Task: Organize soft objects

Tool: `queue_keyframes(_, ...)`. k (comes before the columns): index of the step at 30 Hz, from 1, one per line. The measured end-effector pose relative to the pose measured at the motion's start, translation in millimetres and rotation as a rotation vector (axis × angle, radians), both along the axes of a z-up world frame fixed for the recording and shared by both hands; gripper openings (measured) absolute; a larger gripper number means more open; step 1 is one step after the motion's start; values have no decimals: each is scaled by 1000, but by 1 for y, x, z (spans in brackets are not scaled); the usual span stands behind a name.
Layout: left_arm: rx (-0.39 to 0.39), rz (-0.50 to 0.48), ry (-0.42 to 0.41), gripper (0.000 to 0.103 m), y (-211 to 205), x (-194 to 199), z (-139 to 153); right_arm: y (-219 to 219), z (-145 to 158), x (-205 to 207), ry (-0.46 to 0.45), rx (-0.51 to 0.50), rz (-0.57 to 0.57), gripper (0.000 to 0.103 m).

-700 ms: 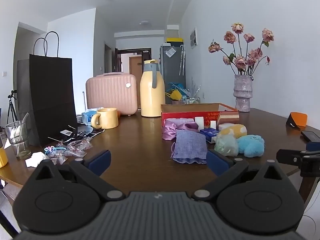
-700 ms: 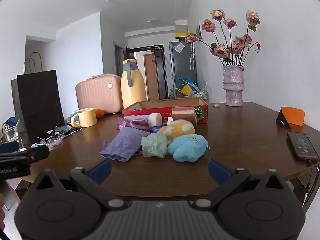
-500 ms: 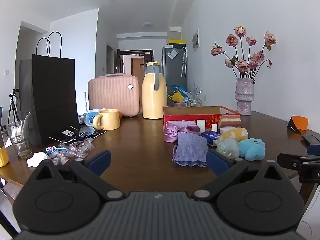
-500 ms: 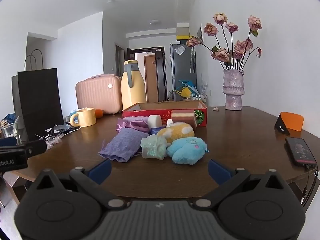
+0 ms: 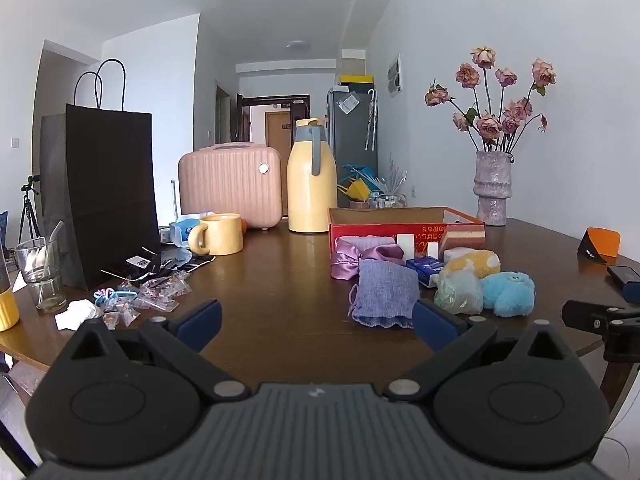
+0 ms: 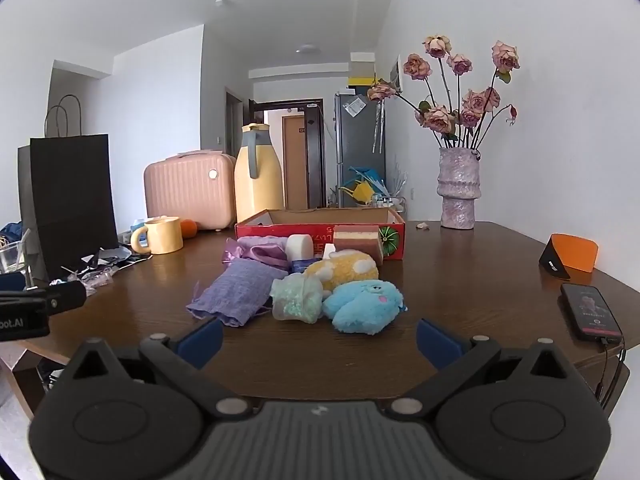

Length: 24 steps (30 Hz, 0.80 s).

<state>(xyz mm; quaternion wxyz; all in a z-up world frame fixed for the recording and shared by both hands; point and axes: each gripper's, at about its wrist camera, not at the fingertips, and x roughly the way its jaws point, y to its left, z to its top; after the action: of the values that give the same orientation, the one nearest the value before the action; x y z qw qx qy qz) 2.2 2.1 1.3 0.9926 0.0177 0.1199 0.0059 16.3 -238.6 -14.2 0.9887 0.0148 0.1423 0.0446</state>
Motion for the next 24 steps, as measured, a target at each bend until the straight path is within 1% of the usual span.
queue_keyframes(24, -9, 7, 6, 103, 3, 1, -4, 4, -3, 1, 0, -37, -28, 103)
